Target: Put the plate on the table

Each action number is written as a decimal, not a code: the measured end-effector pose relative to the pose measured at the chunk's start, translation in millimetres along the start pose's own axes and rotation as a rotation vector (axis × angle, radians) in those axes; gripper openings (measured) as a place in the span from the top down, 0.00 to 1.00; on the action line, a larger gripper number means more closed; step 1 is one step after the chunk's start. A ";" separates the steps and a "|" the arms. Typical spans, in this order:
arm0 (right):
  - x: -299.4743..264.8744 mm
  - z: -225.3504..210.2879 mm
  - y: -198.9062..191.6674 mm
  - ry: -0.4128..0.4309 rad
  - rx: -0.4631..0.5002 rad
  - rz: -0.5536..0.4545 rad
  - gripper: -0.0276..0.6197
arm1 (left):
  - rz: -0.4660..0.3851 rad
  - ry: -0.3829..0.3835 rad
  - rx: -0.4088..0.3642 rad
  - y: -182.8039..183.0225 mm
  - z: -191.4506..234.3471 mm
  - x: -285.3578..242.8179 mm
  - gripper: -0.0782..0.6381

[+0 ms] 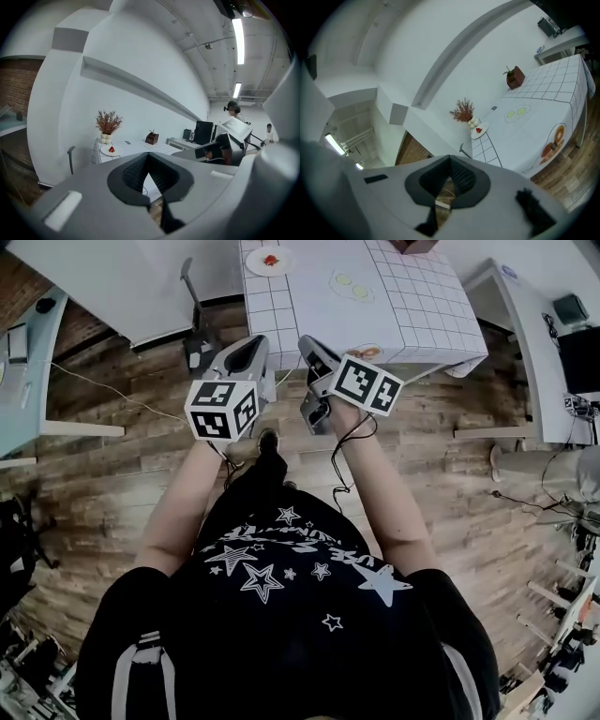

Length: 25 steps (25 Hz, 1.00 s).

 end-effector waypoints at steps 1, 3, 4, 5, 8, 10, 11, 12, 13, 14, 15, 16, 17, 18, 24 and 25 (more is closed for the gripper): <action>7.4 2.6 -5.5 0.002 -0.006 0.000 0.94 | -0.005 0.005 0.005 -1.7 -6.3 8.4 0.88; 18.8 7.5 -16.7 0.008 -0.031 -0.002 0.94 | -0.012 0.016 0.012 -4.6 -15.9 24.5 0.88; 23.0 10.1 -21.9 0.011 -0.037 -0.004 0.94 | -0.010 0.020 0.009 -6.3 -19.4 31.4 0.88; 26.5 12.5 -26.9 0.010 -0.031 -0.004 0.94 | -0.004 0.023 0.003 -8.7 -22.4 37.4 0.88; 34.1 18.6 -38.6 -0.009 0.021 -0.001 0.94 | 0.016 0.026 -0.013 -16.3 -28.7 50.8 0.88; 36.9 22.9 -44.5 -0.021 0.036 -0.002 0.94 | 0.023 0.021 -0.016 -19.5 -30.3 58.0 0.88; 38.0 24.9 -46.7 -0.026 0.042 -0.003 0.94 | 0.027 0.017 -0.017 -21.1 -30.4 60.7 0.88; 39.0 26.8 -47.9 -0.032 0.055 -0.003 0.94 | 0.030 0.013 -0.018 -22.8 -29.9 62.5 0.88; 39.7 28.8 -47.9 -0.041 0.079 -0.004 0.94 | 0.034 0.009 -0.017 -24.5 -28.7 63.5 0.88; 40.1 31.2 -46.8 -0.051 0.113 -0.007 0.94 | 0.036 0.004 -0.016 -25.6 -26.8 63.8 0.88; 39.9 34.2 -44.9 -0.061 0.153 -0.012 0.94 | 0.036 -0.002 -0.015 -25.8 -24.3 63.8 0.88; 39.5 37.7 -42.9 -0.068 0.191 -0.017 0.94 | 0.034 -0.010 -0.013 -25.4 -21.6 63.8 0.88; 39.0 40.9 -42.1 -0.075 0.216 -0.021 0.94 | 0.032 -0.018 -0.010 -24.7 -18.9 64.4 0.88; 38.4 43.5 -43.0 -0.086 0.228 -0.022 0.94 | 0.031 -0.026 -0.007 -24.1 -16.2 65.6 0.88; 23.2 71.2 -58.9 -0.139 0.261 -0.015 0.94 | 0.048 -0.050 -0.002 -22.1 12.9 89.4 0.88; 19.6 78.3 -61.8 -0.143 0.276 -0.012 0.94 | 0.049 -0.050 0.001 -20.6 19.8 94.2 0.88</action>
Point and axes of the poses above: the fingertips, and each gripper's own axes: x backward along the fingers, z to its left, y out of its top, the point moved 9 cm from there along x, backward along the fingers, and after that the axes turned 5 degrees about x, right-handed, at the moved point
